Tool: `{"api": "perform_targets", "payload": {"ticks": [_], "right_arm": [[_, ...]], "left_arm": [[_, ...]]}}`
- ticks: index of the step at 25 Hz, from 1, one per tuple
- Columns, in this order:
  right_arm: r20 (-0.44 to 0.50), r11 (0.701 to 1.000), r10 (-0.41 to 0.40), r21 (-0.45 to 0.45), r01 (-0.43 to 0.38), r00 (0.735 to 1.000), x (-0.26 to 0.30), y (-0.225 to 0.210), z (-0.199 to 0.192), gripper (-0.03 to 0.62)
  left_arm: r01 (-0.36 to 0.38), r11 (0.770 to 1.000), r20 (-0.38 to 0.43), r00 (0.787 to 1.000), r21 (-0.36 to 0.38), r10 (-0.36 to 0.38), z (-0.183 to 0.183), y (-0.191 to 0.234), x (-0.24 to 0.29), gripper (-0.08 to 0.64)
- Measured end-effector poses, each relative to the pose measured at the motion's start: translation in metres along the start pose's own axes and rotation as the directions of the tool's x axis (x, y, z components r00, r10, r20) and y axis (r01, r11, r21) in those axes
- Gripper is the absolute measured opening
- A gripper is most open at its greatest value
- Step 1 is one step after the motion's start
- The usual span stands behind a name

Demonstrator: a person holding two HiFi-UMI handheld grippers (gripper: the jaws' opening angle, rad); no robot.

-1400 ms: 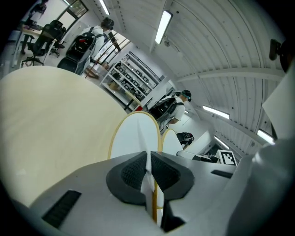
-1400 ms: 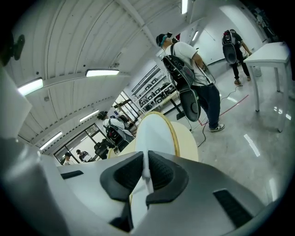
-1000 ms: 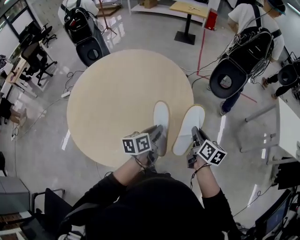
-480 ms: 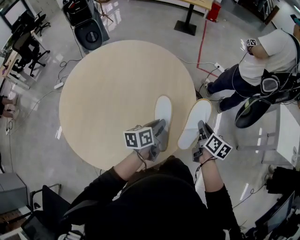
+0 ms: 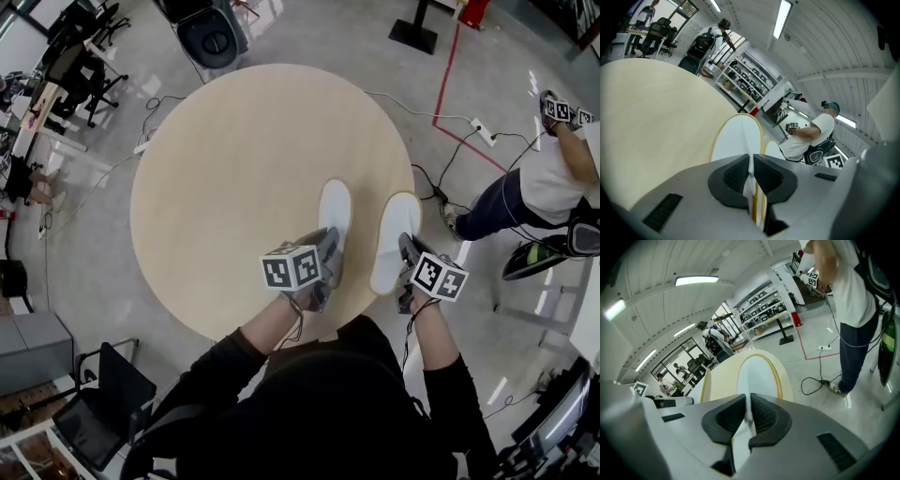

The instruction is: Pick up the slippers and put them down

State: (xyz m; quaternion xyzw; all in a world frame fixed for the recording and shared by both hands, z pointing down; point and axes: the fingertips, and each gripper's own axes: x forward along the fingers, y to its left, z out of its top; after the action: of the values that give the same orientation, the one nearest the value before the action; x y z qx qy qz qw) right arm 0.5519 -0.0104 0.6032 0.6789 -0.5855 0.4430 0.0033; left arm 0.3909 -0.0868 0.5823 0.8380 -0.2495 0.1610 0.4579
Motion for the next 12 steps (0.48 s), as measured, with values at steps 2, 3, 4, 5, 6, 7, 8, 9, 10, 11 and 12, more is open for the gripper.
{"api": "perform_targets", "payload": {"ticks": [2, 3, 4, 5, 6, 7, 8, 9, 10, 11, 12], "right_arm": [[-0.037, 1.000, 0.009, 0.000, -0.009, 0.999, 0.017, -0.014, 0.002, 0.037], [-0.051, 1.000, 0.012, -0.003, -0.012, 0.999, 0.026, -0.018, 0.003, 0.037], [-0.064, 1.000, 0.017, -0.007, -0.018, 0.998, 0.034, -0.020, 0.005, 0.037], [-0.074, 1.000, 0.024, -0.013, -0.025, 0.997, 0.042, -0.022, 0.008, 0.037], [-0.084, 0.999, 0.031, -0.017, -0.032, 0.996, 0.050, -0.024, 0.010, 0.037], [-0.094, 0.999, 0.037, -0.021, -0.039, 0.995, 0.057, -0.026, 0.013, 0.037], [-0.102, 0.999, 0.042, -0.025, -0.044, 0.994, 0.064, -0.029, 0.016, 0.037], [-0.107, 0.998, 0.045, -0.027, -0.048, 0.993, 0.071, -0.033, 0.019, 0.037], [-0.108, 0.998, 0.046, -0.030, -0.050, 0.993, 0.078, -0.036, 0.023, 0.037], [-0.108, 0.998, 0.047, -0.033, -0.051, 0.993, 0.084, -0.038, 0.027, 0.037], [-0.111, 0.998, 0.049, -0.036, -0.053, 0.993, 0.090, -0.039, 0.030, 0.037]], "left_arm": [[-0.022, 1.000, -0.010, 1.000, 0.001, 0.022, -0.002, 0.002, 0.020, 0.038], [-0.032, 0.999, -0.015, 0.999, -0.003, 0.032, -0.002, 0.005, 0.029, 0.038], [-0.042, 0.999, -0.019, 0.999, -0.008, 0.042, -0.002, 0.008, 0.037, 0.039], [-0.051, 0.999, -0.023, 0.998, -0.014, 0.051, -0.001, 0.011, 0.045, 0.038], [-0.061, 0.998, -0.027, 0.998, -0.022, 0.060, 0.000, 0.014, 0.053, 0.038], [-0.070, 0.997, -0.032, 0.997, -0.031, 0.069, -0.001, 0.016, 0.061, 0.039], [-0.077, 0.996, -0.036, 0.996, -0.038, 0.075, -0.001, 0.018, 0.069, 0.038], [-0.081, 0.996, -0.040, 0.996, -0.044, 0.080, -0.001, 0.019, 0.079, 0.039], [-0.084, 0.995, -0.043, 0.996, -0.048, 0.082, 0.001, 0.022, 0.088, 0.038], [-0.087, 0.995, -0.045, 0.995, -0.052, 0.084, 0.002, 0.025, 0.097, 0.038], [-0.089, 0.995, -0.048, 0.995, -0.055, 0.086, 0.004, 0.027, 0.103, 0.038]]}}
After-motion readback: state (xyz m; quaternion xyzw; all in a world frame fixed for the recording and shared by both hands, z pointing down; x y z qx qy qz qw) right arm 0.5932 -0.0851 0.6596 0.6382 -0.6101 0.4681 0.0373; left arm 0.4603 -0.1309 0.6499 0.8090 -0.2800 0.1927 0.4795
